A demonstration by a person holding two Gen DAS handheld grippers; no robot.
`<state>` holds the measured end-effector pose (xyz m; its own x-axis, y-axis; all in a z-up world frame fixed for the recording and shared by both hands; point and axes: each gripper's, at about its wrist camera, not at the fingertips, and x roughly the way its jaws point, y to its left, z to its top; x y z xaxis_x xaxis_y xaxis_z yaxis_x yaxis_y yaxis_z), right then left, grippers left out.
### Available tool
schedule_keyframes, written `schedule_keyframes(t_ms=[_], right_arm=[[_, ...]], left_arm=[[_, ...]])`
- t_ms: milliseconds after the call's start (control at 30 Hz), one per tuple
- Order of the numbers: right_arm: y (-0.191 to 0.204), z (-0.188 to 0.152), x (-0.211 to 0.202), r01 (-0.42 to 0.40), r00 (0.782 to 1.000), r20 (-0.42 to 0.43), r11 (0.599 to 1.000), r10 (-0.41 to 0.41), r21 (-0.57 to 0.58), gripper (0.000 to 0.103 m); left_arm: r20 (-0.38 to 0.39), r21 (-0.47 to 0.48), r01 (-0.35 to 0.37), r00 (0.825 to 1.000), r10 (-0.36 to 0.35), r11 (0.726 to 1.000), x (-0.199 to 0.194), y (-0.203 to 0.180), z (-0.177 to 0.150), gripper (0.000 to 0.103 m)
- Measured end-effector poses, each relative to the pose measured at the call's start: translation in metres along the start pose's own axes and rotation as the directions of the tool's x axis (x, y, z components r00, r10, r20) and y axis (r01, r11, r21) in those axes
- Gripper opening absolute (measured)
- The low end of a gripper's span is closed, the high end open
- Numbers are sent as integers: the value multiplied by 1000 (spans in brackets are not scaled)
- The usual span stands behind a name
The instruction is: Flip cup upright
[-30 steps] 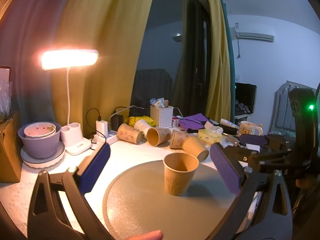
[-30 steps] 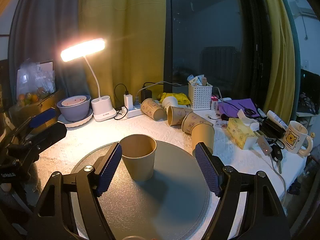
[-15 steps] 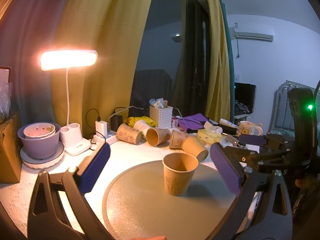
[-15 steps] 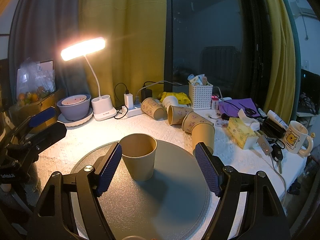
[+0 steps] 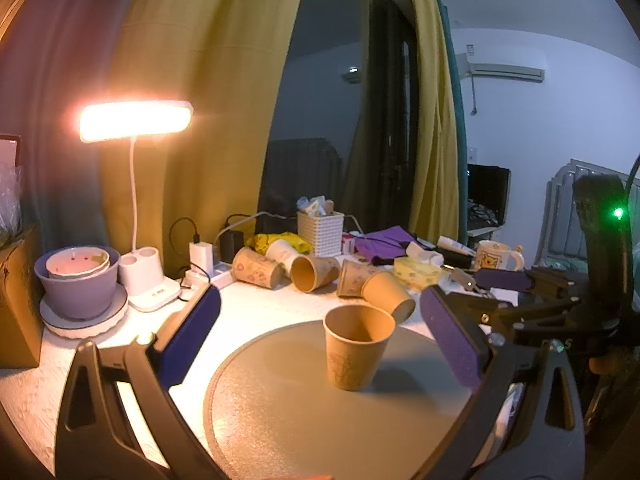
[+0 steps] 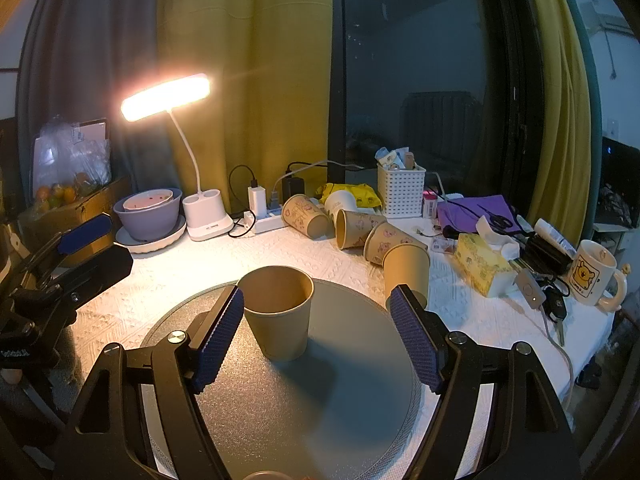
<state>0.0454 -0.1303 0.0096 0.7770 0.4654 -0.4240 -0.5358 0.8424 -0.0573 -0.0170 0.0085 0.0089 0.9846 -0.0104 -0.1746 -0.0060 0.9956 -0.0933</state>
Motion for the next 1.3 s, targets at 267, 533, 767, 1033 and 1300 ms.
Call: schedule_keyframes(t_ms=[267,533,767,1033,1300], right_arm=[[0,0,0,-1,1000,0,1000,1,0,79],[-1,0,0,-1,1000,-1,1000,1,0,79],[0,1,0,0,1000,0,1000,0,0,79],[-1,1,0,-1,1000,-1,1000,1,0,79],[-1,0,0,-2,1000,0,1000,2,-1,79]], left_arm=[[1,1,2,1000,-2,1000,0,-1,0,101],[1,2,1,1000,-1,1000,0,-2,0,101],[2,1,0,1000,0,1000,-1,-2,0,101],[3,7,4,1000,-4,1000,-1,-4,0,101],[22,18,17,1000,-17,1000,-3,-2,2,101]])
